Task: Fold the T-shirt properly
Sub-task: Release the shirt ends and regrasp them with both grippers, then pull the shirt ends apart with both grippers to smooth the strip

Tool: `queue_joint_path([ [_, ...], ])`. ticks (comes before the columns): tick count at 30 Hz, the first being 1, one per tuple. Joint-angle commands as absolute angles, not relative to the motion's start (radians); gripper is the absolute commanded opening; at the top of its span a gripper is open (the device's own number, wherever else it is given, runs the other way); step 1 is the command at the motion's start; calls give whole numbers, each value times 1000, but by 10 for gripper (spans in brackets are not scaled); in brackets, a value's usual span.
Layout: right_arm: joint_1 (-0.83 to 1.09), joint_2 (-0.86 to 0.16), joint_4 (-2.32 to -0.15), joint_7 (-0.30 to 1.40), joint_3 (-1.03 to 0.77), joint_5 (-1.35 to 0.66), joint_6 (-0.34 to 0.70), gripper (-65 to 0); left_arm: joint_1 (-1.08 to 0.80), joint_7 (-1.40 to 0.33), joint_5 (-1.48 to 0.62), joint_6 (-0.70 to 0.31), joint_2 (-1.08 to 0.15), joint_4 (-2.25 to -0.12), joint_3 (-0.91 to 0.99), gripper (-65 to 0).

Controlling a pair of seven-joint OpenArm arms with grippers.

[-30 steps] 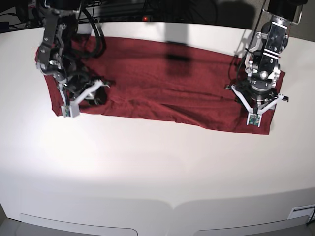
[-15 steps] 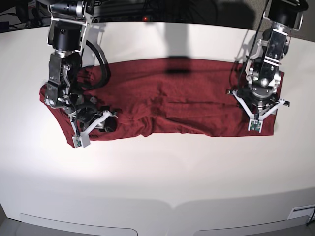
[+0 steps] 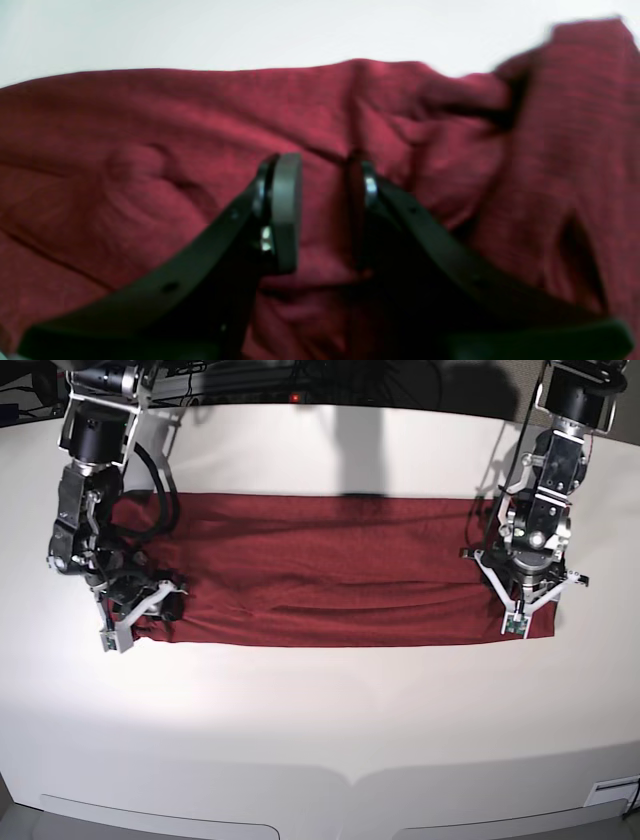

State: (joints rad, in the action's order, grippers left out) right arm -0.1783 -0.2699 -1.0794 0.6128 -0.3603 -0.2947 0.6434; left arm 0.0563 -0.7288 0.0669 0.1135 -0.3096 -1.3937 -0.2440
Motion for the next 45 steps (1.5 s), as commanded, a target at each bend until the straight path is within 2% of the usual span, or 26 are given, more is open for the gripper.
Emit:
queue_joint_path([
  [1,-186,-283,-1082,643,-363,-282,628,-483,73,-734,78,121,-316,-1400,-242,-407],
  [7,-199,-277,-1083,643,-359,-353,633,-483,104,-733,78,120,-316,-1401,-242,-407],
  [20,-233,-277,-1084,658,-359,-352,666,-483,216,-786,86,121,-316,-1401,-242,-407],
  [27,-233,-277,-1084,660,-359,-352,666,-483,216,-799,269,123,-316,-1401,-242,-407],
  [30,-233,-278,-1084,663,-359,-352,666,-483,216,-799,286,129,-316,-1401,-242,-407],
  [32,-233,-278,-1084,672,-359,-352,666,-483,216,-799,267,128,-316,-1401,-242,-375],
  [33,-233,-278,-1084,674,-359,-352,666,-483,216,-800,256,127,-316,-1401,-242,-333],
  [35,-233,-278,-1084,673,-359,-352,666,-483,216,-801,238,123,-316,-1401,-242,-210],
  [36,-233,-278,-1086,673,-359,-352,666,-483,217,-810,223,114,-319,-1401,-242,-192],
  [40,-232,-278,-1117,675,-359,-383,698,-483,222,-846,175,52,-336,-1401,-242,-195],
  [45,-233,-278,-1202,709,-359,-431,698,-483,222,-857,305,91,-369,-1409,-242,-195],
])
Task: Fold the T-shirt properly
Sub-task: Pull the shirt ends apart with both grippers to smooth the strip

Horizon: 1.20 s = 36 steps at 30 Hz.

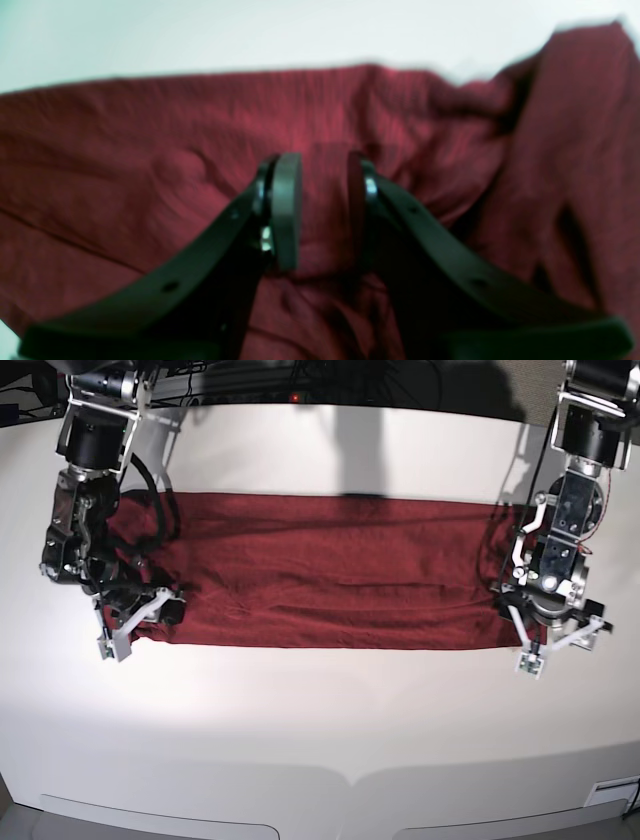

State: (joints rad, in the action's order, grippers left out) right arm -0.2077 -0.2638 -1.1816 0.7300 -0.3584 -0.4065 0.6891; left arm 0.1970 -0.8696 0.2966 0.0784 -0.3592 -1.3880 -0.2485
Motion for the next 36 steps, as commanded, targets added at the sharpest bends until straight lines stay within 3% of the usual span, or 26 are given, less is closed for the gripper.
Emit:
queue_joint_path([
  [1,-233,-278,-1219,713,-359,-431,698,-483,222,-870,353,109,-372,-1409,-242,-195],
  [6,-233,-278,-1277,733,-359,-431,698,-483,222,-933,546,235,-390,-1409,-242,-195],
  [13,-232,-278,-1290,754,-359,-434,698,-483,221,-958,713,261,-402,-1409,-242,-195],
  [19,-232,-278,-1290,775,-359,-483,698,-483,221,-984,787,373,-402,-1409,-242,-195],
  [36,-232,-277,-1290,775,-359,-483,698,-483,221,-972,789,378,-402,-1409,-242,-195],
])
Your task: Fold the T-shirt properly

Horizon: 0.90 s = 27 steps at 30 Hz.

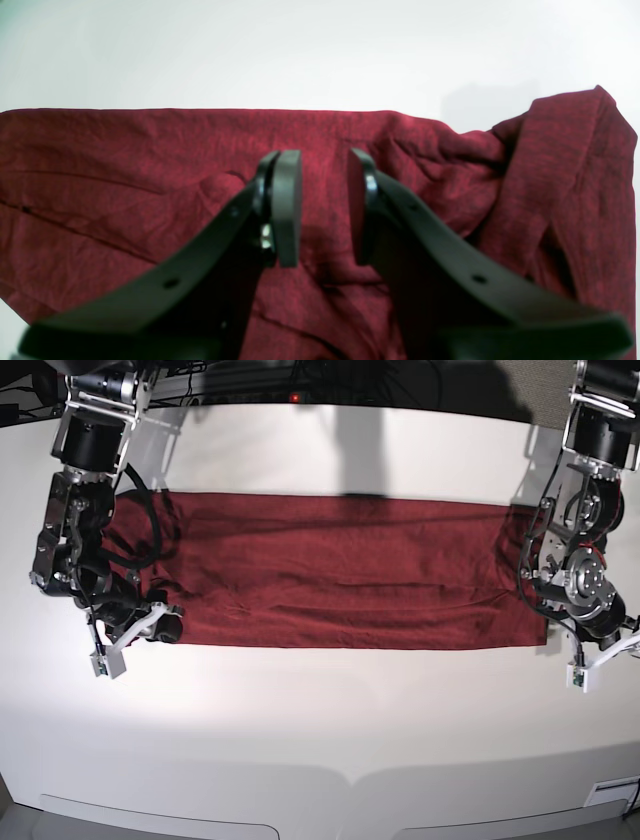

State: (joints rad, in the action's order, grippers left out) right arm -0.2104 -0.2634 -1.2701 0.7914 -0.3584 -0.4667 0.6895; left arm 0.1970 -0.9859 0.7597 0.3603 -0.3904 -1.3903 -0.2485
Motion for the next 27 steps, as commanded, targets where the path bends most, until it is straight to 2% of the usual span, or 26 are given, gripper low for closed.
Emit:
queue_joint_path([
  [1,-232,-278,-1290,776,-359,-483,698,-483,221,-972,789,378,-402,-1409,-242,-195],
  [22,-233,-278,-1290,775,-359,-525,698,-483,221,-954,788,378,-405,-1409,-242,-195],
  [27,-233,-278,-1290,785,-359,-554,698,-483,226,-955,769,369,-455,-1409,-242,-195],
])
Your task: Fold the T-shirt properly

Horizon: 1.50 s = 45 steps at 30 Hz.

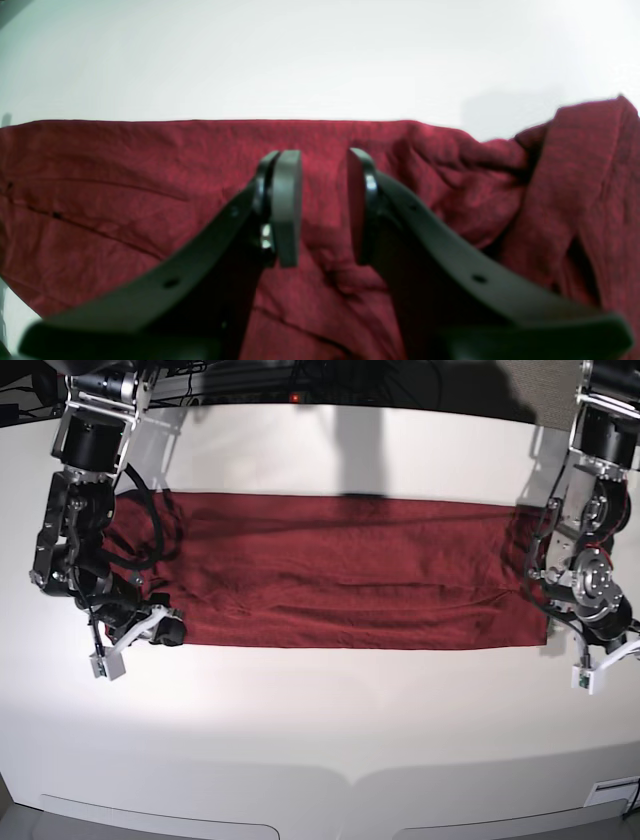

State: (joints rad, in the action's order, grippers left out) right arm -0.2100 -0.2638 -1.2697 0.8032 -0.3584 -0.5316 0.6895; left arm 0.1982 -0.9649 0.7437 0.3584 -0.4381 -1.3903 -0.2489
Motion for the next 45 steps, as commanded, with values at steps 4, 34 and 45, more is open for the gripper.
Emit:
queue_joint_path([
  [4,-233,-278,-1290,785,-359,-559,698,-483,260,-960,609,313,-551,-1409,-242,-195],
  [34,107,-277,-1917,907,-359,-703,698,-483,451,-1229,-1030,-698,-770,-779,32,-195],
  [45,195,-216,-2025,914,-360,-737,698,-483,451,-1064,-921,-698,-633,-731,31,-195],
])
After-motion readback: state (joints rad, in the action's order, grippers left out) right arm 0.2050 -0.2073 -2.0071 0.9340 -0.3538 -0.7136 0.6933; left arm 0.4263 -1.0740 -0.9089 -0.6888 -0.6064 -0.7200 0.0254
